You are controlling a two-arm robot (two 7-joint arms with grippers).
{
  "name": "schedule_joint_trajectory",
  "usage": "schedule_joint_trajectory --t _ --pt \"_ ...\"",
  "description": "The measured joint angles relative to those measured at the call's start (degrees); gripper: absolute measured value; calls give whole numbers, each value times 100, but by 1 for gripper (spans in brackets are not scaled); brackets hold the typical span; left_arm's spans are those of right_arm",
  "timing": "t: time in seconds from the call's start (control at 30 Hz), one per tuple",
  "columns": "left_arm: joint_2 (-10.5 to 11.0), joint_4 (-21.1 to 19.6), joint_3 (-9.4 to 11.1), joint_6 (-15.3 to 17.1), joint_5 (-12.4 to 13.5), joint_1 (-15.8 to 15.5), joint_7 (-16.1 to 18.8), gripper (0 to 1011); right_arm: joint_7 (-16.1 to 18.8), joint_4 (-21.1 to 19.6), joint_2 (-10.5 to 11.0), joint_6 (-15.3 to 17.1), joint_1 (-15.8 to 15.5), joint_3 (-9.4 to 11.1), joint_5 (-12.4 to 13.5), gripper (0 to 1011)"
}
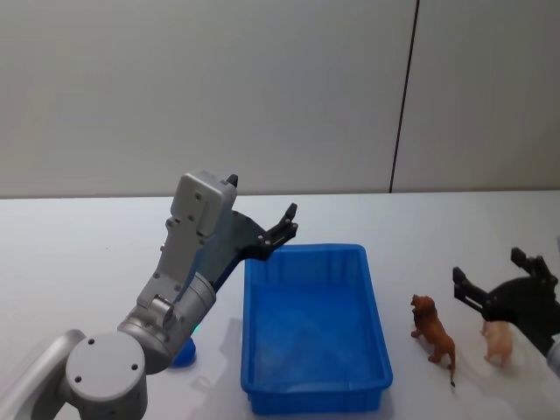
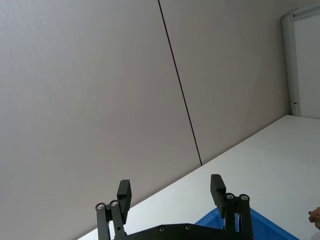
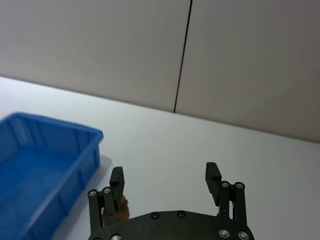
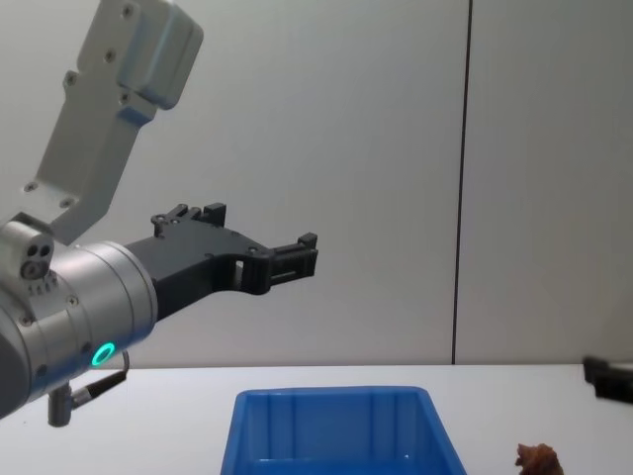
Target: Pick up the two dolls from the table and place them into the box.
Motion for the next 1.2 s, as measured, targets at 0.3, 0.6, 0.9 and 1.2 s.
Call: schedule_joint_trajectory --t 0.3,0.6,0.9,1.2 --pt "0 0 0 0 0 0 0 1002 -23 230 64 356 -42 43 -97 1001" --pt "0 0 0 0 0 0 0 1002 -41 404 84 652 -72 64 -120 1001" --pt "0 0 0 0 0 0 0 1002 -28 585 61 874 -67 64 -120 1001" --pt "0 0 0 0 0 0 0 1002 41 777 -24 1018 6 36 -57 1001"
